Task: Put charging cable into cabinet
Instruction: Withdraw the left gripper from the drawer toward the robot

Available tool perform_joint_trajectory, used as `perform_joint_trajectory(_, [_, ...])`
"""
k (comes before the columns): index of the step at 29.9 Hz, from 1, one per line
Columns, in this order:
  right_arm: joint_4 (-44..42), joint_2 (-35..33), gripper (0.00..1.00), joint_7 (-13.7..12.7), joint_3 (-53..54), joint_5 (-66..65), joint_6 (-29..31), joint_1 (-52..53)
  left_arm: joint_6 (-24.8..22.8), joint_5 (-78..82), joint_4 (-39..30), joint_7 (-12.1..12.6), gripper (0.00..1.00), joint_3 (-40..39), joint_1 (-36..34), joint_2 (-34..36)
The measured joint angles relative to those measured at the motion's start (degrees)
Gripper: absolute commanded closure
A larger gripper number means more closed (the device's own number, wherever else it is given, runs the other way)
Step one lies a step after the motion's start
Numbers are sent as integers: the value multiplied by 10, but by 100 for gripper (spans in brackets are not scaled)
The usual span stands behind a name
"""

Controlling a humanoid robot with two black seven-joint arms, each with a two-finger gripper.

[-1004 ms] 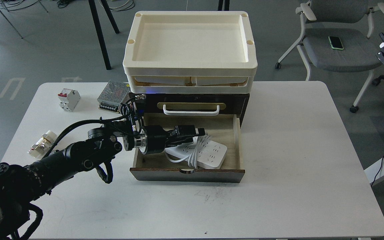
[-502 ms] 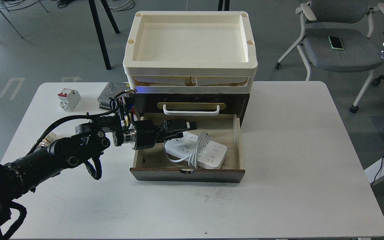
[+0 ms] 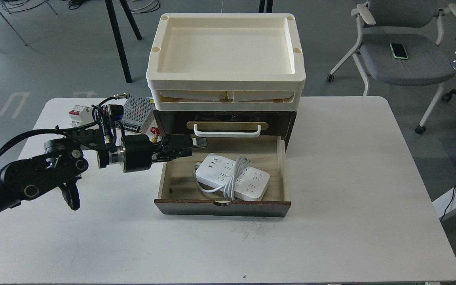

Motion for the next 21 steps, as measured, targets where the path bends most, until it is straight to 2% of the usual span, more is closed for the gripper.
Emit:
perform_joint_trajectory(4, [17, -4, 0, 3, 5, 0, 0, -3, 0, -54, -45, 0, 6, -22, 6, 77])
perform_joint_trajectory(11, [92, 4, 0, 5, 24, 0, 0, -18, 0, -305, -23, 0, 5, -86, 1, 167])
perform_joint_trajectory(15, [124, 31, 0, 13, 30, 0, 0, -45, 0, -468, 29, 0, 3, -161, -2, 174])
perform_joint_trajectory(21, [127, 45, 0, 55, 48, 1, 0, -52, 0, -567, 129, 0, 2, -181, 9, 116])
